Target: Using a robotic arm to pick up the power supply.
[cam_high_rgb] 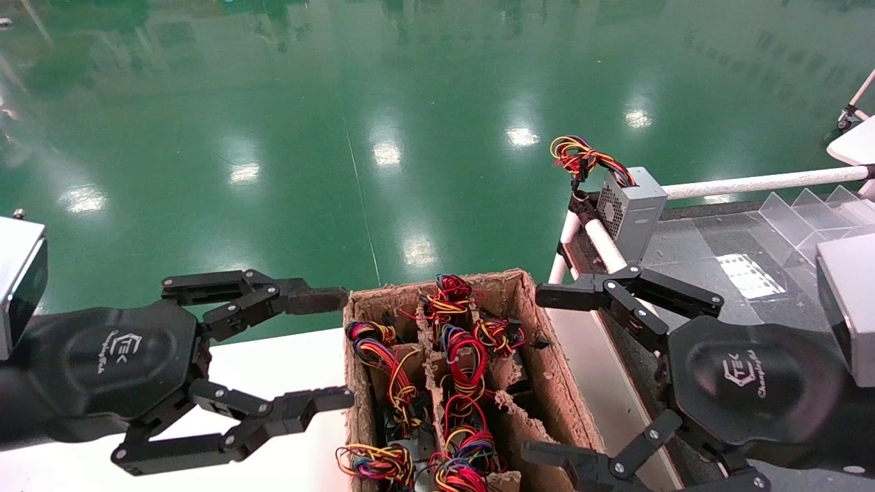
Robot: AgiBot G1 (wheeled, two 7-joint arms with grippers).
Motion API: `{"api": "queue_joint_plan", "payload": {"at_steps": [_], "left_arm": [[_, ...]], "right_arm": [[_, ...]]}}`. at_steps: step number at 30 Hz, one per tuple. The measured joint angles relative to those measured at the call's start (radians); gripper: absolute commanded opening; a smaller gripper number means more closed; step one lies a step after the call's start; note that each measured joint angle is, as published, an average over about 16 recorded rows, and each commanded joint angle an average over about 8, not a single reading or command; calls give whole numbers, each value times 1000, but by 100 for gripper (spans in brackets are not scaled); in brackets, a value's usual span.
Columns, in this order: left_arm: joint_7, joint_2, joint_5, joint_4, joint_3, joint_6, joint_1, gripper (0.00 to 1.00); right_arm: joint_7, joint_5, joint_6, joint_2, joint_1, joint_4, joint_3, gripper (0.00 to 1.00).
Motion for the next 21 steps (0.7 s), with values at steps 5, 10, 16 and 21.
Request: {"api": "queue_joint_plan", "payload": {"at_steps": [5, 10, 16, 21], "left_arm": [[0, 0, 0, 0, 0, 0, 0, 0], [0, 0, 0, 0, 0, 0, 0, 0], [0, 0, 0, 0, 0, 0, 0, 0], [0, 0, 0, 0, 0, 0, 0, 0]], "right_arm": [[0, 0, 0, 0, 0, 0, 0, 100], [0, 0, 0, 0, 0, 0, 0, 100], [0, 0, 0, 0, 0, 0, 0, 100], [0, 0, 0, 0, 0, 0, 0, 100]]}}
